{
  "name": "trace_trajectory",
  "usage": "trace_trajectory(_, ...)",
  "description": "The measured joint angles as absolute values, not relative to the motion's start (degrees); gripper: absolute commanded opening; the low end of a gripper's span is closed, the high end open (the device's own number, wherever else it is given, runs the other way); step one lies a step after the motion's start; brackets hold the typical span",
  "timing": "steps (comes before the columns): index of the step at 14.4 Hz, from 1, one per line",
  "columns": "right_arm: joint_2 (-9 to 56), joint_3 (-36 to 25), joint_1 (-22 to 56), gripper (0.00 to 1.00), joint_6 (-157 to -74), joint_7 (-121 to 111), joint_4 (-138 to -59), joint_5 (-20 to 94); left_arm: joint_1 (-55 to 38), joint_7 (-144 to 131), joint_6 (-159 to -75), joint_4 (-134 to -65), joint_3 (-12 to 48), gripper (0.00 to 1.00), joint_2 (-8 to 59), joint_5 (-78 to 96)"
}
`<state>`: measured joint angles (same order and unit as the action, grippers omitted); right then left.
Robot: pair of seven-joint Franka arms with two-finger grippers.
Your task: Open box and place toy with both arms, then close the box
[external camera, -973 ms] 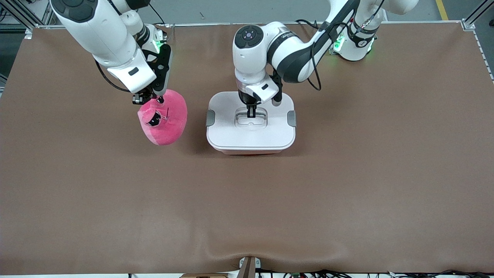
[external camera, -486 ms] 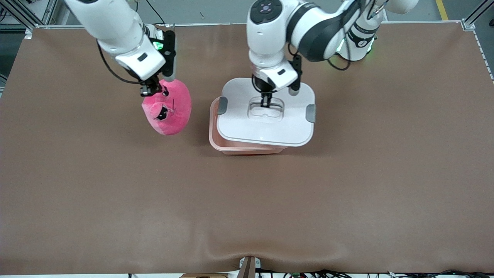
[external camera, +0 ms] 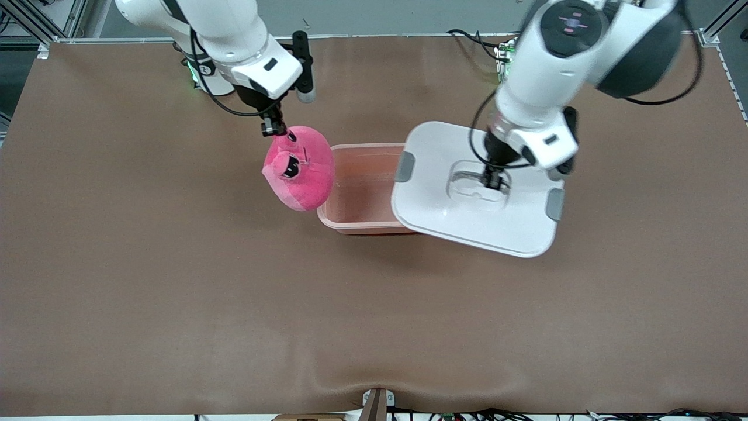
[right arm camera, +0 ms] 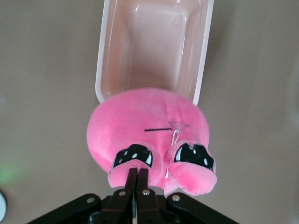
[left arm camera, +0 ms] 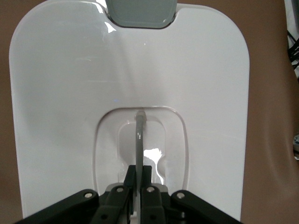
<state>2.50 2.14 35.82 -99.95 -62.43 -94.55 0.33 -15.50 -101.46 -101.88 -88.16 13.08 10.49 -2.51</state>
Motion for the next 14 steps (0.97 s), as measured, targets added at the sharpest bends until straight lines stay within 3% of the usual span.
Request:
trace_trajectory(8,6.06,2.15,41.92,0.0,-105.67,-62.44,-94.75,0.23,-6.33,-84.62,-101.71,-87.16,12.87,0.0,12.77,-1.79)
trace_trajectory(14,8.61,2.14,43.14,0.0,-108.05,-62.47,-94.85,-1.18,-5.98,-79.66,-101.66,-86.87,13.0,0.0,13.66,2.15)
